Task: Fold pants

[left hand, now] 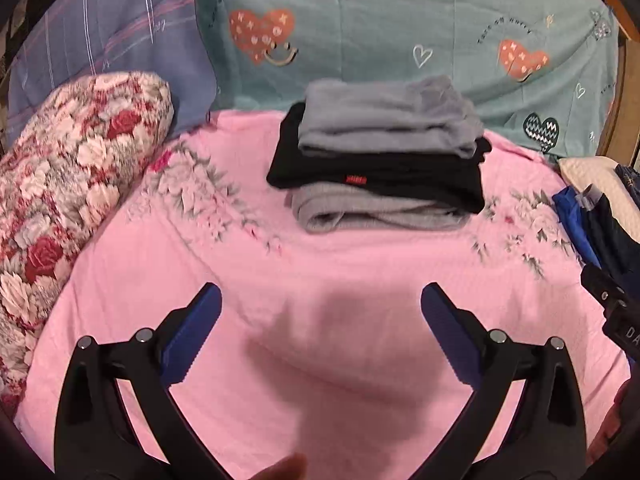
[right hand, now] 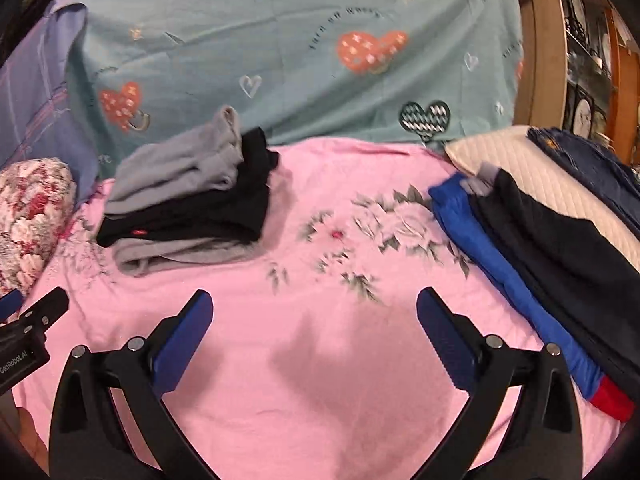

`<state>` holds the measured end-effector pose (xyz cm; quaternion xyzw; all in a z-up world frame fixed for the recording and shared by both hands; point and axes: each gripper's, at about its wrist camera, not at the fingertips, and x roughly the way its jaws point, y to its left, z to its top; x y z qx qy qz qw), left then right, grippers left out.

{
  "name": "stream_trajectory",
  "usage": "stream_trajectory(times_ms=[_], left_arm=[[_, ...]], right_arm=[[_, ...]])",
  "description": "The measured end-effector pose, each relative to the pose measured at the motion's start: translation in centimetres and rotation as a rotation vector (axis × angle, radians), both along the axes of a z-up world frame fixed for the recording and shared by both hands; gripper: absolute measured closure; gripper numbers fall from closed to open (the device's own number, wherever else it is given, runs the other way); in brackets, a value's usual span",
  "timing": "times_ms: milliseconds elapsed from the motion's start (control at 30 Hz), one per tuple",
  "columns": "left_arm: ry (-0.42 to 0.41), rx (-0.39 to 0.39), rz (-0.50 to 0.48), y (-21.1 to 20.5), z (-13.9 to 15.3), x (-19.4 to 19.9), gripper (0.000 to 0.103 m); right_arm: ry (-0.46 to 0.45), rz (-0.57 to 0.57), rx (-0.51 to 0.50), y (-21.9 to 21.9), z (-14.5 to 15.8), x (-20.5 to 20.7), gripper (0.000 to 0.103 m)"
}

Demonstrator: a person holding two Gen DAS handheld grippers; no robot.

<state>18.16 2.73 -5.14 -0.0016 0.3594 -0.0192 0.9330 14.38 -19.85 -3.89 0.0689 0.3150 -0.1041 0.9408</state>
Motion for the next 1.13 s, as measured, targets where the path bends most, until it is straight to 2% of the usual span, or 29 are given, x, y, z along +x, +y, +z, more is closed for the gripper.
stream_trajectory(times_ms=[167, 300, 533, 767, 1133], left_arm=[[0.008, 0.014, 0.019, 0.3, -0.7, 0.2, 0.002], [0.007, 0.001, 0.030, 0.6, -0.8, 0.2, 0.002], [0.022, -0.008, 0.036, 0.7, -1.0, 0.5, 0.002], [0.012, -0.006, 0.058, 0.8, -1.1, 0.4, 0.002], [0.040, -0.040, 0.072, 1.3, -1.4, 0.6, 0.002]], right_arm=[[0.058, 0.008, 0.012, -0.2, -1.6, 0.4, 0.001], [0.080, 0.045, -0.022, 1.0, -2.0, 0.5, 0.001], [0.066, 0.067, -0.073, 2.1, -1.9, 0.2, 0.001], [0.072, 0.079, -0.061, 2.1, -1.9, 0.2, 0.001], [0.075, 0.086, -0.063, 2.5, -1.9, -0.1, 0.001]])
